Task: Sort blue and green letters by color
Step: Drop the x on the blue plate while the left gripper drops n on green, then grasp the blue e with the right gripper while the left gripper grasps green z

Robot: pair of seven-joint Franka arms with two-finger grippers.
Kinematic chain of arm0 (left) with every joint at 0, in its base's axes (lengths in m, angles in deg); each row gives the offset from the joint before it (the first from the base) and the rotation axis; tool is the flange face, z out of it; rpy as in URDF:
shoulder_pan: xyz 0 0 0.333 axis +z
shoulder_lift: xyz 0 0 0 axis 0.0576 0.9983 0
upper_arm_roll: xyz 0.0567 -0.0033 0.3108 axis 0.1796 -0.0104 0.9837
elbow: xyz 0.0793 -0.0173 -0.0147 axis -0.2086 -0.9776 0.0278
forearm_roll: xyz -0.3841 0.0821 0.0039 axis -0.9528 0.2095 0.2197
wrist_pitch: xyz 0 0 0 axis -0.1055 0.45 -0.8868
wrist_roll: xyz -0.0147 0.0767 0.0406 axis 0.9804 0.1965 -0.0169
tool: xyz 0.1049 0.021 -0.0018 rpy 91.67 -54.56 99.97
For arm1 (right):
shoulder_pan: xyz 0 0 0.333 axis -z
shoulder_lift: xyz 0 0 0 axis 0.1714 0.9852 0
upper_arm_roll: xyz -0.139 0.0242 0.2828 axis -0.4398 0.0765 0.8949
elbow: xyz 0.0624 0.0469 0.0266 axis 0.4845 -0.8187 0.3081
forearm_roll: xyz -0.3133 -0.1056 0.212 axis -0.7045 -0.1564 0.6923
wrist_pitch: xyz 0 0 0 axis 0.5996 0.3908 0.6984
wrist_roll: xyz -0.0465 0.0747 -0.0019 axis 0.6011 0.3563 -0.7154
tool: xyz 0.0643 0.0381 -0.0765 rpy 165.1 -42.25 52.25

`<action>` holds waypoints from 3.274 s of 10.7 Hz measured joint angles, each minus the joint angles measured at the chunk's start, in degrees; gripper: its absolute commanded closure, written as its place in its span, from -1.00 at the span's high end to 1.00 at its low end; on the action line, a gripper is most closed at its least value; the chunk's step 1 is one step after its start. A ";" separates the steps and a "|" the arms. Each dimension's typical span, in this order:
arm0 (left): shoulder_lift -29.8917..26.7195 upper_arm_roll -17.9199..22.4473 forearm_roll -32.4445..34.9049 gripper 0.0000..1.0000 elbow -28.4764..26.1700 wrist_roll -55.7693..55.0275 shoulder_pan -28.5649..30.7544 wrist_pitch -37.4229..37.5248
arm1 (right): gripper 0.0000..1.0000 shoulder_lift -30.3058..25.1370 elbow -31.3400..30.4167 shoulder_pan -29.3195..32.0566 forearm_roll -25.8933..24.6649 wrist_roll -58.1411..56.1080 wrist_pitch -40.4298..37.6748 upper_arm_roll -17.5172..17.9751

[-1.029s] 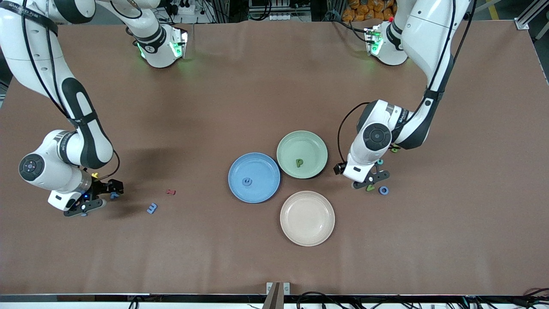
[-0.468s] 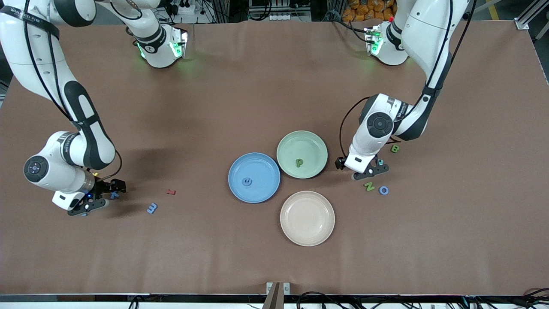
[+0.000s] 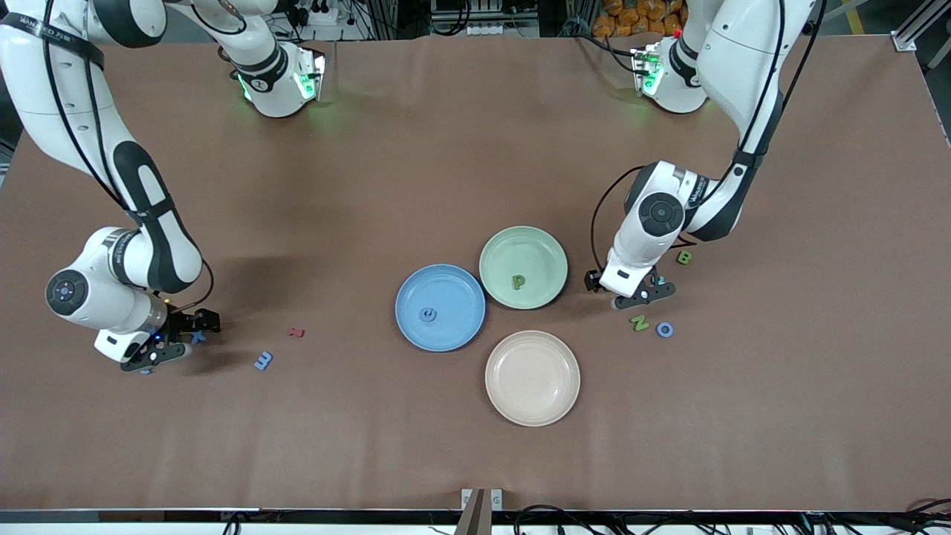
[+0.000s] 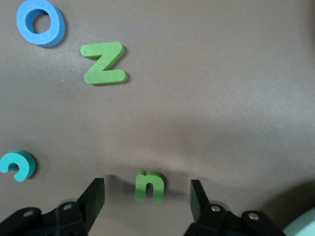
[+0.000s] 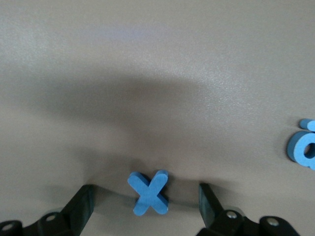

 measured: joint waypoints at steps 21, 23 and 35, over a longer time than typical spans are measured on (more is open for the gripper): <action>-2.15 -5.83 -0.01 -1.00 7.57 -3.62 -0.31 4.72 | -1.00 -4.07 4.39 -23.40 0.10 50.81 -9.98 1.36; -1.39 -8.32 -0.01 -0.67 9.38 -9.26 -2.66 5.14 | -1.00 -3.16 7.18 -27.68 2.15 60.74 -10.04 1.56; 4.30 -4.76 2.83 1.00 17.41 0.70 6.45 9.15 | 1.00 1.97 16.27 -36.15 11.41 78.66 -14.74 -0.24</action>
